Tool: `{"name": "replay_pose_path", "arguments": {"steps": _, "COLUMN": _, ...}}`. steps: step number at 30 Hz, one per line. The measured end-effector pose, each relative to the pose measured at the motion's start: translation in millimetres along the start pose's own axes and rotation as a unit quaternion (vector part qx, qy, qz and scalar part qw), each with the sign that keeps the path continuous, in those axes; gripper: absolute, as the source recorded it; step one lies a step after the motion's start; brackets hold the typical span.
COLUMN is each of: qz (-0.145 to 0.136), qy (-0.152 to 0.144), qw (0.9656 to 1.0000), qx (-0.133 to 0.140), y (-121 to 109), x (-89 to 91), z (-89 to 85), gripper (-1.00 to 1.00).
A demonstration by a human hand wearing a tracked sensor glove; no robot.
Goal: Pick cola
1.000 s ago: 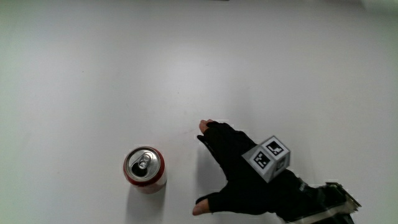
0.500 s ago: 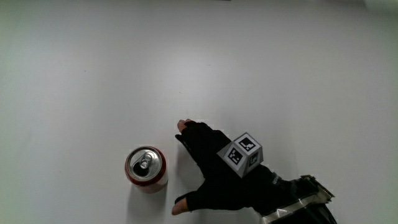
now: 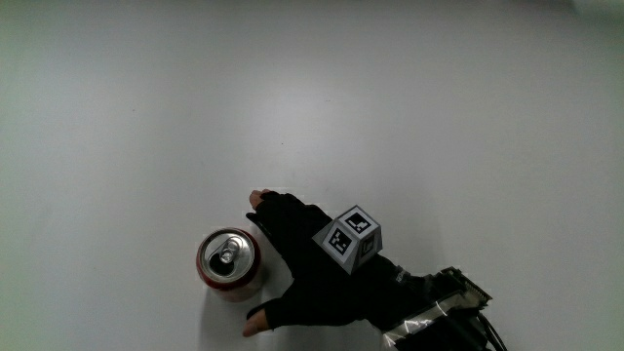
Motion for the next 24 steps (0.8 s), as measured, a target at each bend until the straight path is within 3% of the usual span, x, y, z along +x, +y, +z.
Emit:
{"name": "replay_pose_path", "arguments": {"steps": 10, "qz": 0.005, "qy": 0.036, "qw": 0.999, "qx": 0.027, "y": 2.0, "x": -4.5, "z": 3.7, "gripper": 0.0}}
{"name": "replay_pose_path", "arguments": {"steps": 14, "qz": 0.013, "qy": 0.049, "qw": 0.997, "qx": 0.058, "y": 0.2, "x": -2.8, "z": 4.2, "gripper": 0.0}}
{"name": "replay_pose_path", "arguments": {"steps": 18, "qz": 0.019, "qy": 0.065, "qw": 0.9934, "qx": 0.092, "y": -2.7, "x": -1.9, "z": 5.6, "gripper": 0.21}}
{"name": "replay_pose_path", "arguments": {"steps": 24, "qz": 0.022, "qy": 0.079, "qw": 0.99, "qx": 0.115, "y": -2.0, "x": -0.3, "z": 2.8, "gripper": 0.53}}
